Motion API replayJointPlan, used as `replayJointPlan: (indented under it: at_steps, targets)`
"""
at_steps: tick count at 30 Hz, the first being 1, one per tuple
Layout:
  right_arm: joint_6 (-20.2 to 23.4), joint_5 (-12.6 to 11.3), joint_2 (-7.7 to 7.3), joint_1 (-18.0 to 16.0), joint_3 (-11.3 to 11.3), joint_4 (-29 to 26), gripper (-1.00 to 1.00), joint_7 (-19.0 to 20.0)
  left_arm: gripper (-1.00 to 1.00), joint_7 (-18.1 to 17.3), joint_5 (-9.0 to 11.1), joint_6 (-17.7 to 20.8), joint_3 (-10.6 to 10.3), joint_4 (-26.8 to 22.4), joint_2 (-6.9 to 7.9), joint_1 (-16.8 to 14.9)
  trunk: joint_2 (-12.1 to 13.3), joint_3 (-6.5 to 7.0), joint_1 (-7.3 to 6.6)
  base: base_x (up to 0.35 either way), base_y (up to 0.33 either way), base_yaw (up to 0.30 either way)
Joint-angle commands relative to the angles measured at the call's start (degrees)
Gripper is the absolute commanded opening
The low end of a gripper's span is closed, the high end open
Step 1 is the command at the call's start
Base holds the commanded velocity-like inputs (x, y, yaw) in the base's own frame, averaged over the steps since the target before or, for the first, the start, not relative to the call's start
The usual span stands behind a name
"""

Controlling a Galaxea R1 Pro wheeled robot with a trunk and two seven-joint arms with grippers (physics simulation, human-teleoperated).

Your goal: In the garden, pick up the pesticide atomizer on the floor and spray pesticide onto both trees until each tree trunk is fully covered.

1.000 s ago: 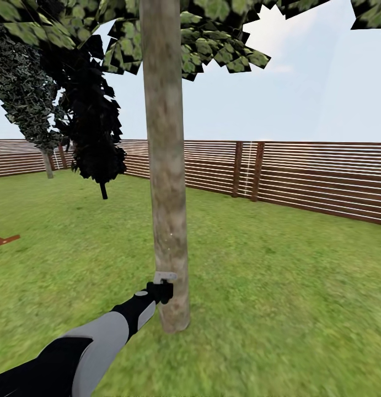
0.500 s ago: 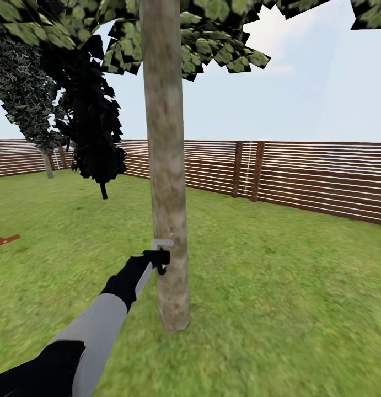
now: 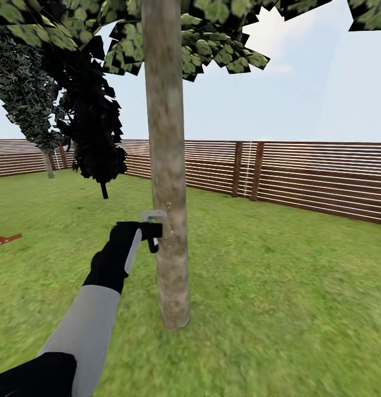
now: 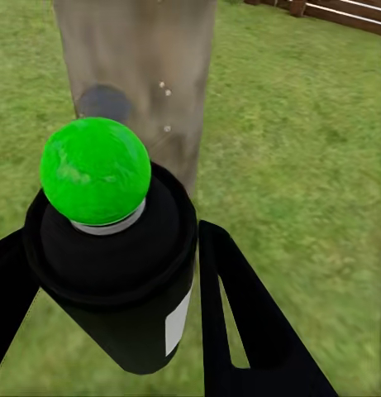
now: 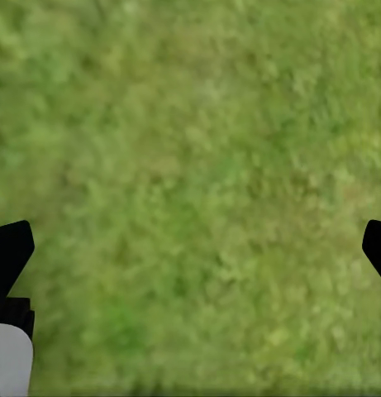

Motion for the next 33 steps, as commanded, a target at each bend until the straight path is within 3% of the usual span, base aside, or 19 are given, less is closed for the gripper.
replayJointPlan:
  at_steps: [1,2,5,8,15,17,20,22,28,33]
  targets:
    - [-0.32,-0.4,0.03,-0.07,0.52,0.15,1.0,0.03,-1.0,-0.32,-0.27,1.09,0.11,-0.64,-0.05,-0.07,-0.09,-0.11,0.02,0.0,0.0,0.0]
    - [-0.31,-0.39,0.05,-0.07,0.55,0.13,1.0,0.05,-1.0,-0.3,0.35,1.81,0.11,-0.99,-0.05,-0.08,-0.09,-0.11,0.02,0.0,0.0,0.0]
    - [-0.34,-0.24,0.43,-0.1,0.82,-0.07,1.0,0.07,-1.0,-0.21,4.99,3.26,0.09,-1.3,-0.05,-0.49,-0.09,-0.11,0.02,0.0,0.0,0.0]
    - [-0.36,-0.17,1.53,-0.11,0.99,-0.37,1.0,0.14,-1.0,-0.19,6.61,6.89,0.09,-1.31,-0.05,-3.28,-0.09,-0.11,0.02,0.0,0.0,0.0]
    - [-0.35,-0.17,3.23,-0.15,0.86,-6.62,1.0,0.26,-1.0,-0.15,7.1,8.8,0.09,4.33,-0.05,-14.99,-0.09,-0.11,0.02,0.0,0.0,0.0]
    - [-0.37,-0.17,3.46,-0.15,0.8,-6.06,1.0,0.26,-1.0,-0.12,7.11,8.93,0.09,8.71,0.0,-20.97,-0.09,-0.11,0.02,0.0,0.0,0.0]
    - [-0.39,-0.17,3.53,-0.15,0.79,-5.48,1.0,0.26,-1.0,-0.1,7.11,8.96,0.09,12.86,0.03,-27.06,-0.09,-0.11,0.02,0.0,0.0,0.0]
    - [-0.39,-0.17,3.54,-0.15,0.78,-5.32,1.0,0.26,-1.0,-0.14,7.11,9.03,0.09,16.42,0.09,-33.65,-0.09,-0.11,0.02,0.0,0.0,0.0]
    - [-0.39,-0.17,3.55,-0.13,0.78,-5.28,1.0,0.26,-1.0,-0.14,7.11,9.13,0.09,18.18,0.1,-39.03,-0.09,-0.11,0.02,0.0,0.0,0.0]
    - [-0.39,-0.17,3.55,-0.15,0.78,-5.28,1.0,0.26,-1.0,-0.11,7.11,9.15,0.09,21.54,0.2,-46.5,-0.09,-0.11,0.02,0.0,0.0,0.0]
